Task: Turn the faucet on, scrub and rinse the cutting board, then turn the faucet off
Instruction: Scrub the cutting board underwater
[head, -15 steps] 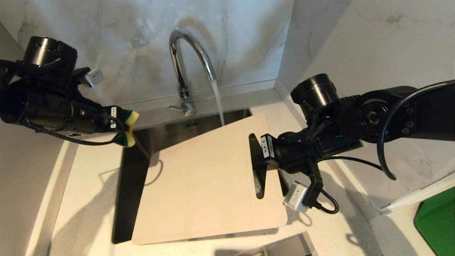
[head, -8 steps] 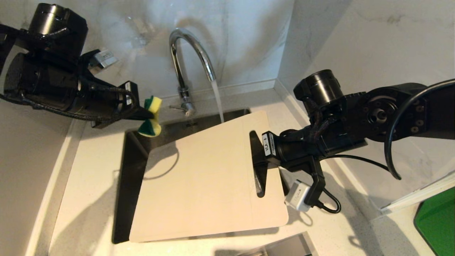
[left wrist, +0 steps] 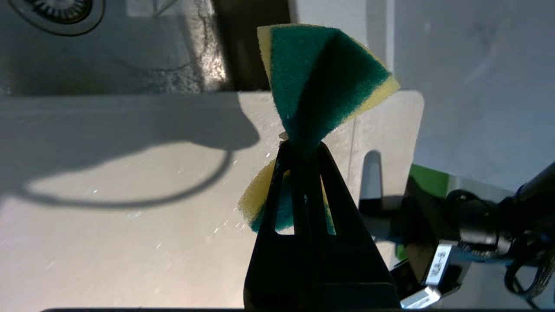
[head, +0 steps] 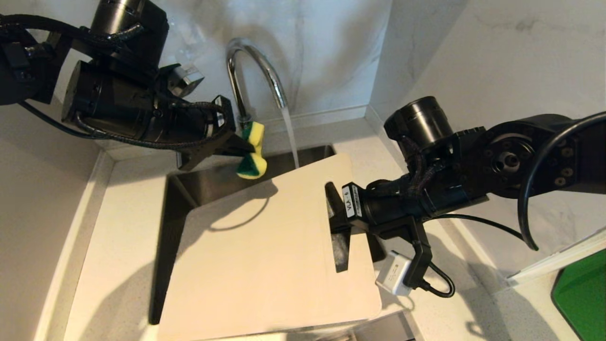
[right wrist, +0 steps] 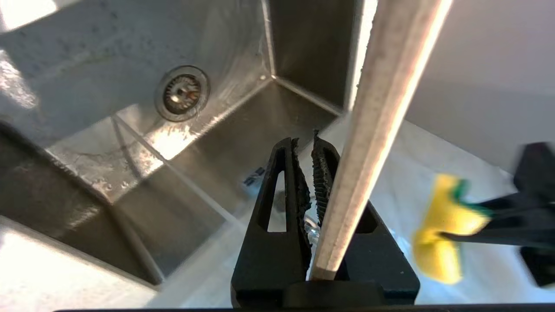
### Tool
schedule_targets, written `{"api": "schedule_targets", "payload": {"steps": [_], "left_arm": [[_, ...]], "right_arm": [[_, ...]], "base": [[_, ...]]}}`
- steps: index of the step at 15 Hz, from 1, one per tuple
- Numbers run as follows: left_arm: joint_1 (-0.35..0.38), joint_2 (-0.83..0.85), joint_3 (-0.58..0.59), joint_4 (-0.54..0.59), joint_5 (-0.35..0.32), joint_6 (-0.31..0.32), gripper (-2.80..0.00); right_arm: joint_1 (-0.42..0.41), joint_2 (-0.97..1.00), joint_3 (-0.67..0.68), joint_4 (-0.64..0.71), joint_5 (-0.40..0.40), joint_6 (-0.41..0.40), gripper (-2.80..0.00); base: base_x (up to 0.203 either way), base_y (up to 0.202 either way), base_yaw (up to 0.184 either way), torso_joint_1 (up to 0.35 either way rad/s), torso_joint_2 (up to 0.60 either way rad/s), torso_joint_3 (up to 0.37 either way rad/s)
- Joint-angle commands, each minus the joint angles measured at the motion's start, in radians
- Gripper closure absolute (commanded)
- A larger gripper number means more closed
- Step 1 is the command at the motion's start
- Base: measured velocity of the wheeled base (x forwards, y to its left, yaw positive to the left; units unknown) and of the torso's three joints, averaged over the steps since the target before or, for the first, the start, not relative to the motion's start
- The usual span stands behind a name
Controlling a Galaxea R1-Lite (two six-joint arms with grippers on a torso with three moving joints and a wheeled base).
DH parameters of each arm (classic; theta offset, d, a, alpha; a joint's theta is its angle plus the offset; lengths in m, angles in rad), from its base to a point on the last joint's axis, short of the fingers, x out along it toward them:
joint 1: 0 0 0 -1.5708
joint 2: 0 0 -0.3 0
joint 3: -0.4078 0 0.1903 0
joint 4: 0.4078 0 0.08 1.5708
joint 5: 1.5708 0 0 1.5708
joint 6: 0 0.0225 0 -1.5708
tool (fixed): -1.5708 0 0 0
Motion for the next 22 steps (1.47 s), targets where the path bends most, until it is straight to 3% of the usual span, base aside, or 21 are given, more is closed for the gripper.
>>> {"api": "schedule_targets", "payload": {"steps": [1, 11, 17, 22], "left_arm": [[-0.013, 0.042, -0.013, -0.006, 0.0, -0.007, 0.0], [0.021, 0.137, 0.04, -0.015, 0.012, -0.007, 0.0], [0.102, 0.07, 0.252, -0.039, 0.003, 0.03, 0.0], [0.22, -0.002, 0.529, -0.192, -0.011, 0.121, 0.0]], "right_arm": [[0.006, -0.013, 0.002, 0.002, 0.002, -0.011, 0.0], [0.011, -0.047, 0.006, 0.002, 0.002, -0.001, 0.0], [0.009, -0.071, 0.018, 0.002, 0.003, 0.0, 0.0], [0.009, -0.072, 0.015, 0.002, 0.003, 0.001, 0.0]], "base": [[0.0, 0.0, 0.0, 0.0, 0.0, 0.0], [0.0, 0.0, 0.0, 0.0, 0.0, 0.0], [0.0, 0.0, 0.0, 0.0, 0.0, 0.0], [0.0, 0.0, 0.0, 0.0, 0.0, 0.0]]}}
